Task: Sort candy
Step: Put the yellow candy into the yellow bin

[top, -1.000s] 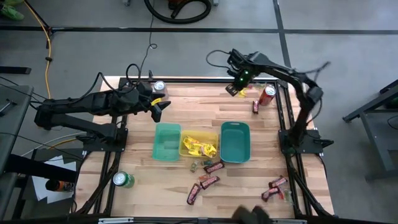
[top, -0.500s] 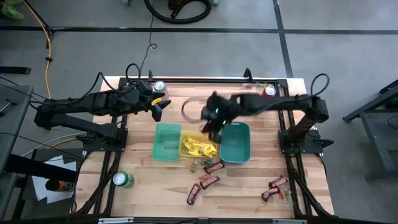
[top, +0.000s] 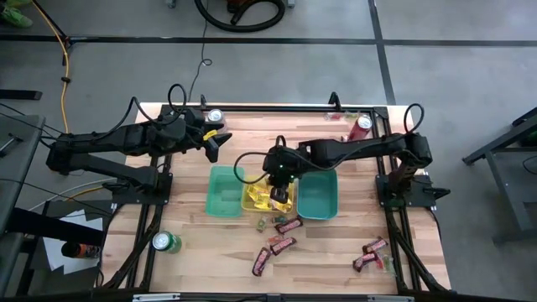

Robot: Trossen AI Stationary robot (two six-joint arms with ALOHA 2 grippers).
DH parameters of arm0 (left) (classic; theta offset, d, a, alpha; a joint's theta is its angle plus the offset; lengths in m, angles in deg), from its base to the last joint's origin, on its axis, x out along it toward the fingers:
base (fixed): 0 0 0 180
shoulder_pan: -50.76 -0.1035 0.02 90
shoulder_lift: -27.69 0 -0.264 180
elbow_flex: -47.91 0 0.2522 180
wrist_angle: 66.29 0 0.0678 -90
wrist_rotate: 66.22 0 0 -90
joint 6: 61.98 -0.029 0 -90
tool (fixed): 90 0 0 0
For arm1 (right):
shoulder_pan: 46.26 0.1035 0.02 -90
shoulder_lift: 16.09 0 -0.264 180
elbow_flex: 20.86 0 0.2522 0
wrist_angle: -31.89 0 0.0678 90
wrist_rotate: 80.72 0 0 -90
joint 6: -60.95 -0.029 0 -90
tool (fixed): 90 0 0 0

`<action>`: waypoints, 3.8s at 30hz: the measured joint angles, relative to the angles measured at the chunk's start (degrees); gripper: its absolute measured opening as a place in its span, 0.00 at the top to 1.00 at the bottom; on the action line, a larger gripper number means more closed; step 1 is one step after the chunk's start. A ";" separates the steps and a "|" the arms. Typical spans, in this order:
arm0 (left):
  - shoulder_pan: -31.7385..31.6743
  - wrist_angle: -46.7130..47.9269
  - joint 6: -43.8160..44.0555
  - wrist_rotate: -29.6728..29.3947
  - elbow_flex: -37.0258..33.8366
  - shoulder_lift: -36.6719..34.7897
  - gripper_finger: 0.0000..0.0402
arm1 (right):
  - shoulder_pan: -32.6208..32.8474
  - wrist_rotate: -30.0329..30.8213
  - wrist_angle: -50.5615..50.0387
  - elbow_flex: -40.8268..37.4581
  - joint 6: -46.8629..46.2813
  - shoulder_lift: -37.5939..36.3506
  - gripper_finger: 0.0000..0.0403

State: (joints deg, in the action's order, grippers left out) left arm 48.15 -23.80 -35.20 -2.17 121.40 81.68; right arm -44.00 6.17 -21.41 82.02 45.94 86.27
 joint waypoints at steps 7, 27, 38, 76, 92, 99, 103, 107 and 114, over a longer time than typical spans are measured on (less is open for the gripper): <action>0.00 0.00 0.00 0.02 0.02 0.00 0.45 | 0.04 -6.18 -2.17 0.02 1.99 -1.72 0.55; -16.72 22.92 1.30 5.97 8.93 7.91 0.48 | 0.48 16.07 -22.04 0.04 -6.79 -21.24 0.49; -40.76 40.48 -22.45 11.63 8.43 22.78 0.48 | 0.55 17.08 -22.20 0.07 -9.62 -21.68 0.49; -42.38 5.53 -41.90 5.82 -15.72 32.44 0.95 | -0.73 18.13 -22.26 0.07 -15.02 -21.64 0.49; -42.38 7.55 -42.92 8.94 -16.02 19.11 0.95 | -0.73 18.15 -22.24 0.04 -14.66 -21.64 0.49; -42.38 12.71 -43.43 10.38 -15.98 18.87 0.83 | -0.72 18.15 -22.24 0.04 -14.58 -21.64 0.49; -42.38 11.65 -43.93 11.43 -15.98 20.83 0.70 | -0.74 18.15 -22.24 0.04 -14.63 -21.64 0.49; -42.38 11.45 -46.37 11.12 -15.96 23.48 0.57 | -0.72 18.15 -22.24 0.04 -15.45 -21.64 0.49; -43.60 10.97 -46.97 10.21 -15.96 26.91 0.43 | -0.72 18.15 -22.24 0.04 -17.06 -21.64 0.49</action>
State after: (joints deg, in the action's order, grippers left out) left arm 4.55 -12.83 -82.17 8.04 105.44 108.60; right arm -44.72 24.33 -43.65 82.07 28.88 64.63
